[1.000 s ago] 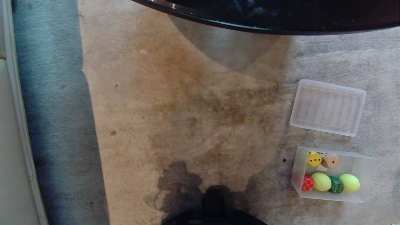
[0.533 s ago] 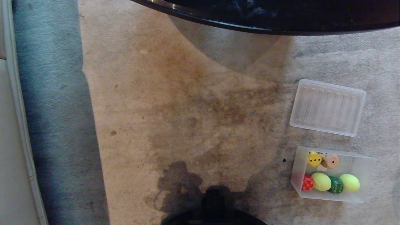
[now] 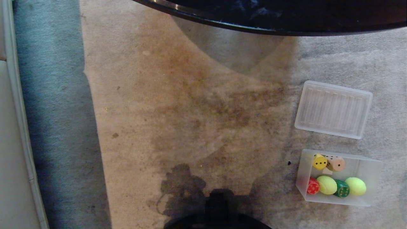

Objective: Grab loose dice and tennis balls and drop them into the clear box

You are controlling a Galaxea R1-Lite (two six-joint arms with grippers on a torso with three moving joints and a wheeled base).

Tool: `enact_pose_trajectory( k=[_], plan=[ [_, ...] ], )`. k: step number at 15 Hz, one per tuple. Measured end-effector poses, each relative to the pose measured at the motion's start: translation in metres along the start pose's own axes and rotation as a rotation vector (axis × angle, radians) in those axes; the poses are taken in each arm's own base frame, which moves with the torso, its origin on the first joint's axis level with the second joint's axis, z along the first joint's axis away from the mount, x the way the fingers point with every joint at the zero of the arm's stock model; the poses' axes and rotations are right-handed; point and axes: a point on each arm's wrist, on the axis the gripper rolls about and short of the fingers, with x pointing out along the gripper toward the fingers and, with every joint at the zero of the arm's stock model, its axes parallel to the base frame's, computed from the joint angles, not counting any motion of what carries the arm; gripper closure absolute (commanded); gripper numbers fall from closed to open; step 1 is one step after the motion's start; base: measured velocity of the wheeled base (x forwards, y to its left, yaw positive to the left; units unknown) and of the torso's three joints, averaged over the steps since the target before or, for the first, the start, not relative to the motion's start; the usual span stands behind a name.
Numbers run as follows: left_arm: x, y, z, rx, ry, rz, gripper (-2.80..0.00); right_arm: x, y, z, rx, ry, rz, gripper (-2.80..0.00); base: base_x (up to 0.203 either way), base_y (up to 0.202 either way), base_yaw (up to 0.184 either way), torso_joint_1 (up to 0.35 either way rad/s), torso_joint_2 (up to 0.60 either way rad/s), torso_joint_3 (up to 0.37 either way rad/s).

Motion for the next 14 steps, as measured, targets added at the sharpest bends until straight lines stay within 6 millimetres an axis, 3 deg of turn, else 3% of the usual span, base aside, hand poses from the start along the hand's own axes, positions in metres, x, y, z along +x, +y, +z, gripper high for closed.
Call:
enact_pose_trajectory(
  k=[14],
  plan=[
    [0.0000, 0.0000, 0.0000, 0.001, 0.000, 0.000, 0.00, 0.0004, 0.0003, -0.0020, 0.012, 0.007, 0.009, 0.00, 0.000, 0.000, 0.000, 0.000, 0.00, 0.000]
  ],
)
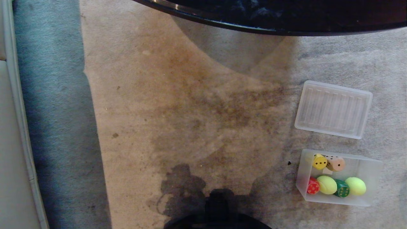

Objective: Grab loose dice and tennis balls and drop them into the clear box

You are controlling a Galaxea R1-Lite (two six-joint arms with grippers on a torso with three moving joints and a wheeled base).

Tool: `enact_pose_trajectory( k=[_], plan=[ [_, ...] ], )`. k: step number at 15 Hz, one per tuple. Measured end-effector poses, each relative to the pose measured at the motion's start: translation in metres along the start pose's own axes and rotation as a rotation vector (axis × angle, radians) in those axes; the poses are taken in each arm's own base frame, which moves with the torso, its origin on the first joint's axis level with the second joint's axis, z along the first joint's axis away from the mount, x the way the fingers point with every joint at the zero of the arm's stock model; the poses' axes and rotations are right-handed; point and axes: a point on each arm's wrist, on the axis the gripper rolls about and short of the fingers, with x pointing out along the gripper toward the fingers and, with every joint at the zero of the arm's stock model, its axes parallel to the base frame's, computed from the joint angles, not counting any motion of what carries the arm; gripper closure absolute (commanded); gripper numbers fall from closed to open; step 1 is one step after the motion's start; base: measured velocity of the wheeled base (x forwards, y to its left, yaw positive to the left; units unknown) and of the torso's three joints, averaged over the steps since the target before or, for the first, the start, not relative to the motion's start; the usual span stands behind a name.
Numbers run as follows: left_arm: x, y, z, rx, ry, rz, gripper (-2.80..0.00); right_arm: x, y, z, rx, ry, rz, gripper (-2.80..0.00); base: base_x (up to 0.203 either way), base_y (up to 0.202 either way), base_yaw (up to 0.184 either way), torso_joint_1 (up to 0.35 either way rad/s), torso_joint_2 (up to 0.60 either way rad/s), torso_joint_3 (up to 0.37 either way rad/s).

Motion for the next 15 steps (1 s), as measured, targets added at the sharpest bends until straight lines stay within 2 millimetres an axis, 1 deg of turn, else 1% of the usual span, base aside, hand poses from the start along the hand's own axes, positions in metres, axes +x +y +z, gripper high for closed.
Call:
enact_pose_trajectory(
  k=[3, 5, 15],
  plan=[
    [0.0000, 0.0000, 0.0000, 0.000, 0.000, 0.000, 0.00, 0.0000, 0.0000, 0.0000, 0.000, 0.000, 0.000, 0.00, 0.000, 0.000, 0.000, 0.001, 0.00, 0.015],
    [0.0000, 0.0000, 0.0000, -0.002, 0.000, 0.000, 0.00, 0.0000, 0.0000, 0.0000, 0.002, 0.000, 0.000, 0.00, 0.000, 0.000, 0.000, 0.003, 0.00, 0.126],
    [0.0000, 0.0000, -0.0001, -0.004, 0.001, 0.000, 0.00, 0.0000, 0.0000, 0.0000, 0.001, 0.000, 0.000, 0.00, 0.000, 0.000, 0.000, 0.001, 0.00, 0.199]
  ],
)
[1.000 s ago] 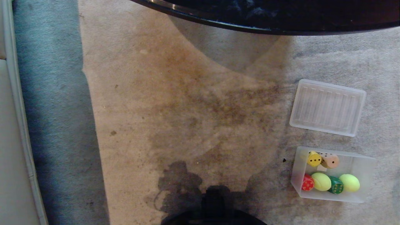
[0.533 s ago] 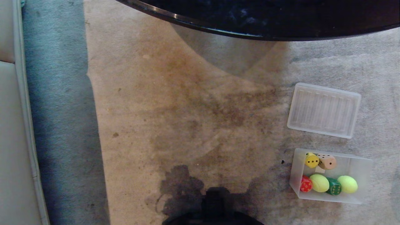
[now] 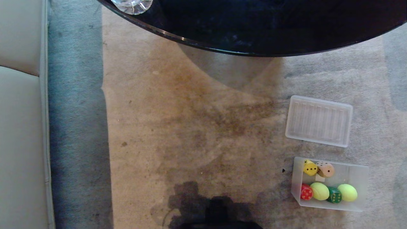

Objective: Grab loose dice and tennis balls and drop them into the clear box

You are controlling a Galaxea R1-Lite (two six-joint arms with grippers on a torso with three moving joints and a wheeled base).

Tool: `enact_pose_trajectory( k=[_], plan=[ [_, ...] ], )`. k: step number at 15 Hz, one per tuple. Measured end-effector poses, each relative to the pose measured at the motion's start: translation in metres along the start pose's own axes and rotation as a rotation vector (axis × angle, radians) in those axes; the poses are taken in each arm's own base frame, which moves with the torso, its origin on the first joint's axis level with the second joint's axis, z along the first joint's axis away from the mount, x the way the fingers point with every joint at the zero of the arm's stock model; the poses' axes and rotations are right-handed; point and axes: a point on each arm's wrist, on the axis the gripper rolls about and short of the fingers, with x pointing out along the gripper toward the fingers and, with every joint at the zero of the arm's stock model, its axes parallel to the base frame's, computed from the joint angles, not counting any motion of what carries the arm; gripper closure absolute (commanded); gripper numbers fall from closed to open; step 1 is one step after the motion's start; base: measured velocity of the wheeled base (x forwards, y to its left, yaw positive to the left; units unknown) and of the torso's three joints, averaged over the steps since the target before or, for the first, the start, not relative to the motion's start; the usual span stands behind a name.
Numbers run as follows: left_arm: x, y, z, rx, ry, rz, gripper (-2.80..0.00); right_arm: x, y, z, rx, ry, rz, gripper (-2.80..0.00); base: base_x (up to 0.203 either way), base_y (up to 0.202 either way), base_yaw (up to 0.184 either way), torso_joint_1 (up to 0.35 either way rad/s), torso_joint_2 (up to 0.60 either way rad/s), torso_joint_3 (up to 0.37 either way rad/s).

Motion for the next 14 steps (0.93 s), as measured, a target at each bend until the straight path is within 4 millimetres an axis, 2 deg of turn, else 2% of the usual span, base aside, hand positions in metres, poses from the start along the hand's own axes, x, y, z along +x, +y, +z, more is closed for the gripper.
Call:
enact_pose_trajectory(
  k=[14],
  plan=[
    [0.0000, 0.0000, 0.0001, 0.000, -0.001, 0.000, 0.00, 0.0001, 0.0000, 0.0000, 0.000, 0.001, -0.001, 0.00, 0.000, 0.000, 0.000, 0.003, 0.00, 0.203]
  ],
)
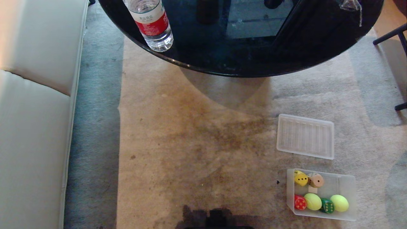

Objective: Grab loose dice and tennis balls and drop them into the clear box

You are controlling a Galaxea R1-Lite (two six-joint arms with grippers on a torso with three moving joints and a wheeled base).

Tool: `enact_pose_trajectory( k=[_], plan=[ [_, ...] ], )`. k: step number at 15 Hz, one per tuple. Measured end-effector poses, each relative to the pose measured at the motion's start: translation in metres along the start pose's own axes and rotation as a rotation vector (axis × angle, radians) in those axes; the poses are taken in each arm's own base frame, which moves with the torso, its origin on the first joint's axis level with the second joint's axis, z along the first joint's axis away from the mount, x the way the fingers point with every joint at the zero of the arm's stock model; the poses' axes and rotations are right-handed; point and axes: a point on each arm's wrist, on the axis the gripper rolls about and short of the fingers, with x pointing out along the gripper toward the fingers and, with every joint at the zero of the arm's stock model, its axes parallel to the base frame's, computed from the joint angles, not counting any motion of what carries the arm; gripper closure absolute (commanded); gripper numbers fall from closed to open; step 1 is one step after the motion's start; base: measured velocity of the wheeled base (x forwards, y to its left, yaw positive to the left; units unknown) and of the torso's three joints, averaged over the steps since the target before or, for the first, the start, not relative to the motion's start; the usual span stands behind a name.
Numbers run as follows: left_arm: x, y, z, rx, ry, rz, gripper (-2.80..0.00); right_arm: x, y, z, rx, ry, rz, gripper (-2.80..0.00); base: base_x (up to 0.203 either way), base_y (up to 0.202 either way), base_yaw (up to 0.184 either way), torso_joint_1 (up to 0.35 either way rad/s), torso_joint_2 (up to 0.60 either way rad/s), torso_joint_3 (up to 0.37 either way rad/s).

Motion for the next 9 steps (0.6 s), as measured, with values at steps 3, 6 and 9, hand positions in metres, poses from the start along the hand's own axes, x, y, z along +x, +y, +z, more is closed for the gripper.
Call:
enact_pose_trajectory(
  k=[3, 6, 9],
  plan=[
    [0.0000, 0.0000, 0.0000, 0.000, 0.000, 0.000, 0.00, 0.0000, 0.0000, 0.0000, 0.000, 0.000, 0.000, 0.00, 0.000, 0.000, 0.000, 0.002, 0.00, 0.205],
    [0.0000, 0.0000, 0.0000, 0.000, 0.000, 0.000, 0.00, 0.0000, 0.0000, 0.0000, 0.000, 0.000, 0.000, 0.00, 0.000, 0.000, 0.000, 0.002, 0.00, 0.205],
    [0.0000, 0.0000, 0.0000, 0.000, 0.000, 0.000, 0.00, 0.0000, 0.0000, 0.0000, 0.000, 0.000, 0.001, 0.00, 0.000, 0.000, 0.000, 0.003, 0.00, 0.201]
  ],
)
